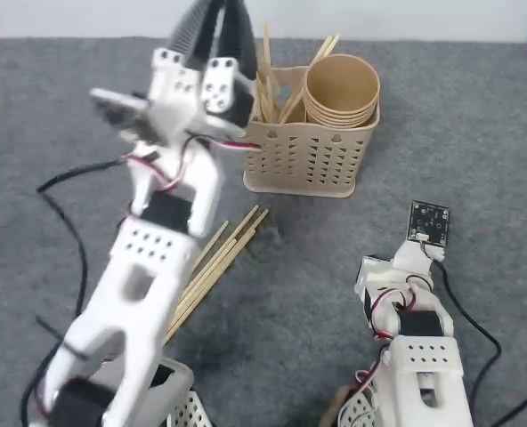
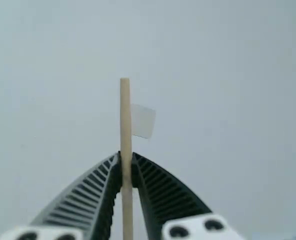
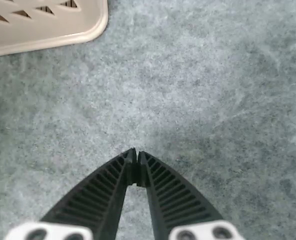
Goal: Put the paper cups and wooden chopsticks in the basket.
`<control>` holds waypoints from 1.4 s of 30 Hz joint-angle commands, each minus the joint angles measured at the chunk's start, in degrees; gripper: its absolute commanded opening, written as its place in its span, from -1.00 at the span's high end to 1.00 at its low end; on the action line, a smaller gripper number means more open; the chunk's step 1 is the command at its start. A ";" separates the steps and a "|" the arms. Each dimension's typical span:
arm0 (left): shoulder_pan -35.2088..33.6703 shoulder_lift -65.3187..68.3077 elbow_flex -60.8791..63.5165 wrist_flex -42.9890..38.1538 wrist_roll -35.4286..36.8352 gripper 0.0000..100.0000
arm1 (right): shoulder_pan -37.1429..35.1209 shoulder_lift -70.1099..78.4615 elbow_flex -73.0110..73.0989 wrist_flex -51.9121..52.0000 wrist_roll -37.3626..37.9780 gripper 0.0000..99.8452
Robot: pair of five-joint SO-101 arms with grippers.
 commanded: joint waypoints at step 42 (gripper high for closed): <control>-34.20 -36.22 15.16 58.29 -0.53 0.93 | 0.22 -1.36 -0.62 -0.92 0.79 0.98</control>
